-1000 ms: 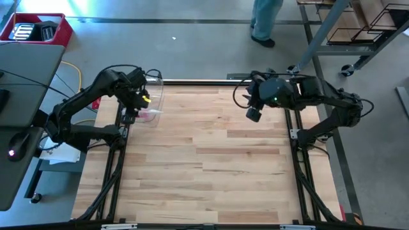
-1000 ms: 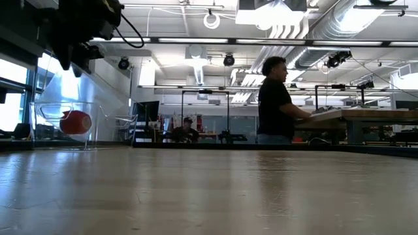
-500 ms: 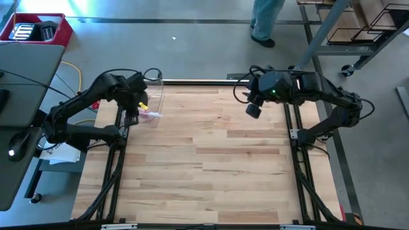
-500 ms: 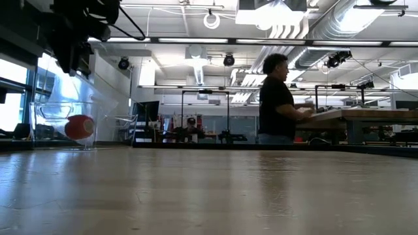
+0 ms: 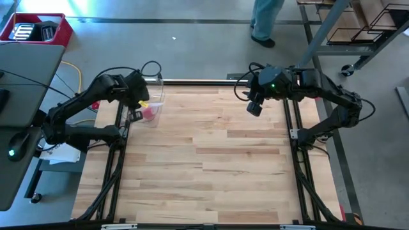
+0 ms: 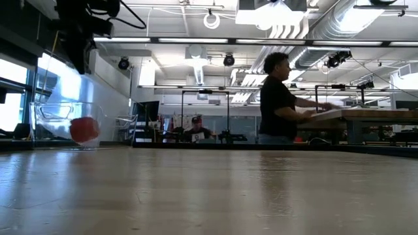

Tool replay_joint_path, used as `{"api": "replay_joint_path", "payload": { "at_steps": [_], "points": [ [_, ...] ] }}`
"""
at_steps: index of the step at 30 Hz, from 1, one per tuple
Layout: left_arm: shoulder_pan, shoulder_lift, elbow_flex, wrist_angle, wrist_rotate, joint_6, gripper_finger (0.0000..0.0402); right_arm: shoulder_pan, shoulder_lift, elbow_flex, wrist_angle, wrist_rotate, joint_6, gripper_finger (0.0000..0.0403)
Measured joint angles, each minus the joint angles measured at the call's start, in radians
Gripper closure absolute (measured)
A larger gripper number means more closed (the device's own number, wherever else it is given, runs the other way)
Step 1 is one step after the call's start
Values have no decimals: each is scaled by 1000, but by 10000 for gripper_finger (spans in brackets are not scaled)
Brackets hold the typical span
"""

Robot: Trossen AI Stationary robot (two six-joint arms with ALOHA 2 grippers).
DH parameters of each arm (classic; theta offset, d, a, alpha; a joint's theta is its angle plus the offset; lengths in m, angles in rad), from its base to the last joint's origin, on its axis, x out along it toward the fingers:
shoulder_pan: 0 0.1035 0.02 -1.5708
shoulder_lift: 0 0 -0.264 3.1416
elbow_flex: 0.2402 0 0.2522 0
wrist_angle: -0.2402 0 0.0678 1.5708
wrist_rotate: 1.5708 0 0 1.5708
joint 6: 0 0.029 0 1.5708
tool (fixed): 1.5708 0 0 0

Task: Roll bandage
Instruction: Put the transparent zip bag into the transparent bin, then return to Home Position

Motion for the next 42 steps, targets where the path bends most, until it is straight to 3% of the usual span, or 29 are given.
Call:
{"api": "replay_joint_path", "payload": {
  "at_steps": [5,8,15,21,28,32,34,38,42],
  "points": [
    [-3,-69,-48,-99,106,108,400,-21,0,0,1,0,0,290],
    [-16,-83,-111,-188,116,154,395,-36,0,0,6,0,-10,290],
    [-22,-73,-181,-197,167,91,308,-66,0,0,44,-26,-45,290],
    [-22,-72,-128,-197,164,56,213,-82,0,0,48,-87,-54,290],
    [-22,-78,53,-199,166,-104,186,-87,-4,0,47,-110,-97,290],
    [-22,-78,167,-188,179,-294,186,-113,-42,0,25,-266,-81,290],
    [-21,-81,209,-145,239,-377,186,-148,-74,0,3,-388,-74,290],
    [-22,-125,225,79,377,-481,198,-255,-161,0,-26,-692,-101,290],
    [-21,-179,225,298,373,-511,224,-392,-289,-51,3,-860,-104,290]
  ]
}}
